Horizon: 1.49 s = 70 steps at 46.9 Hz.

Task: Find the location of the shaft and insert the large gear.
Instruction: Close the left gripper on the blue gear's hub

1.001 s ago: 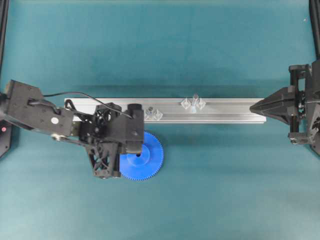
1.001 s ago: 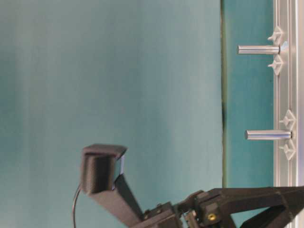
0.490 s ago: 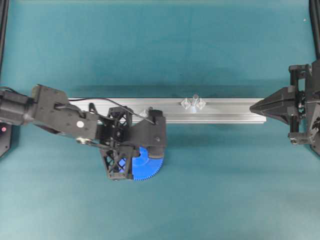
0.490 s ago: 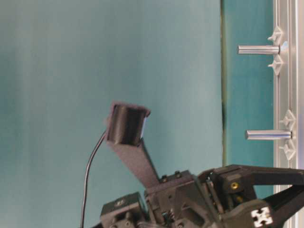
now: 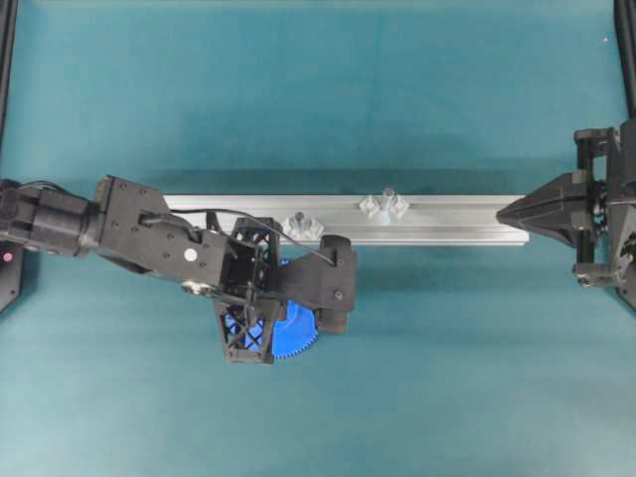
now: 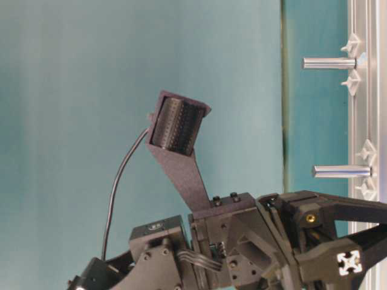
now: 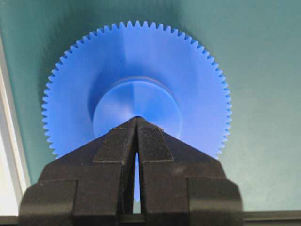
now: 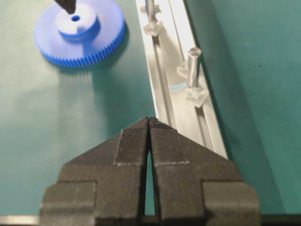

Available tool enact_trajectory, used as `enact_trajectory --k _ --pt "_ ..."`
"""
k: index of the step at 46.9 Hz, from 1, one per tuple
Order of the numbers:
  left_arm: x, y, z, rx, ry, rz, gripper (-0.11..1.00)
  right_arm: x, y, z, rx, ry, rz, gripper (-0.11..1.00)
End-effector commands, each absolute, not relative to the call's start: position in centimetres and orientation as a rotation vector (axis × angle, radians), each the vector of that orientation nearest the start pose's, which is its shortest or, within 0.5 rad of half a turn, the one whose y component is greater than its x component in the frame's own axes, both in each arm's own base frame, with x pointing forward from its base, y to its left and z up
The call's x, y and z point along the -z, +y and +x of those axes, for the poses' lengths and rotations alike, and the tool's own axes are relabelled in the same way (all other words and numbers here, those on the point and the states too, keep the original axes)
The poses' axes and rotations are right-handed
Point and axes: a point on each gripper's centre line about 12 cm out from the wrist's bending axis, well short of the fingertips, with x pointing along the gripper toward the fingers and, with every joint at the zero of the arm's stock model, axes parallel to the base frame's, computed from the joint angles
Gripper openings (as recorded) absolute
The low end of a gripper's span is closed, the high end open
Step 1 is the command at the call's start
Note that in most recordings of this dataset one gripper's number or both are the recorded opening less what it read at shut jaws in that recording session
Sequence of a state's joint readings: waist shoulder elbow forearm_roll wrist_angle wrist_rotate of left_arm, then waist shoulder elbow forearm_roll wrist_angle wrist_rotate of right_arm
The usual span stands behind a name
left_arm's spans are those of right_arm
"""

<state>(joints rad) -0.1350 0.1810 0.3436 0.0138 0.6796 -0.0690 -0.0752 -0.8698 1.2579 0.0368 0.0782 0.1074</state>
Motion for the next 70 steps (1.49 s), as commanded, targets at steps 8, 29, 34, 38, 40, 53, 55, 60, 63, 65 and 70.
enact_trajectory --k 8,29,34,38,40,53,55,60,63,65,70 --pt "-16.4 -5.82 41.45 0.083 1.181 0.041 -0.01 -20.35 -1.49 19.42 0.108 0.443 0.167 0.01" --pt "-16.89 -6.02 41.5 0.124 1.185 0.101 -0.01 -20.44 -1.49 19.41 0.108 0.437 0.169 0.01" --pt "-16.49 -6.01 41.43 0.121 1.201 0.098 0.0 -20.5 -1.49 19.39 0.108 0.433 0.169 0.01" --pt "-16.65 -6.02 41.5 0.119 1.197 0.094 0.04 -20.5 -1.49 19.39 0.108 0.433 0.169 0.01" --pt "-16.67 -6.01 41.46 0.118 1.197 0.093 0.08 -20.5 -1.49 19.39 0.108 0.433 0.169 0.01" --pt "-16.75 -6.05 41.67 0.117 1.177 0.088 0.81 -20.5 -1.49 19.39 0.108 0.433 0.169 0.01" --pt "-16.75 -6.06 41.75 0.119 1.174 0.091 0.89 -20.53 -1.49 19.38 0.108 0.432 0.168 0.01" --pt "-16.46 -6.05 41.69 0.118 1.181 0.09 0.94 -20.53 -1.49 19.38 0.108 0.432 0.168 0.01" --pt "-16.34 -6.05 41.64 0.117 1.186 0.089 0.93 -20.53 -1.49 19.38 0.108 0.432 0.168 0.01" --pt "-16.39 -6.05 41.68 0.117 1.185 0.089 0.93 -20.53 -1.49 19.38 0.108 0.432 0.168 0.01" --pt "-16.34 -6.05 41.64 0.117 1.186 0.089 0.94 -20.56 -1.49 19.36 0.108 0.43 0.168 0.01"
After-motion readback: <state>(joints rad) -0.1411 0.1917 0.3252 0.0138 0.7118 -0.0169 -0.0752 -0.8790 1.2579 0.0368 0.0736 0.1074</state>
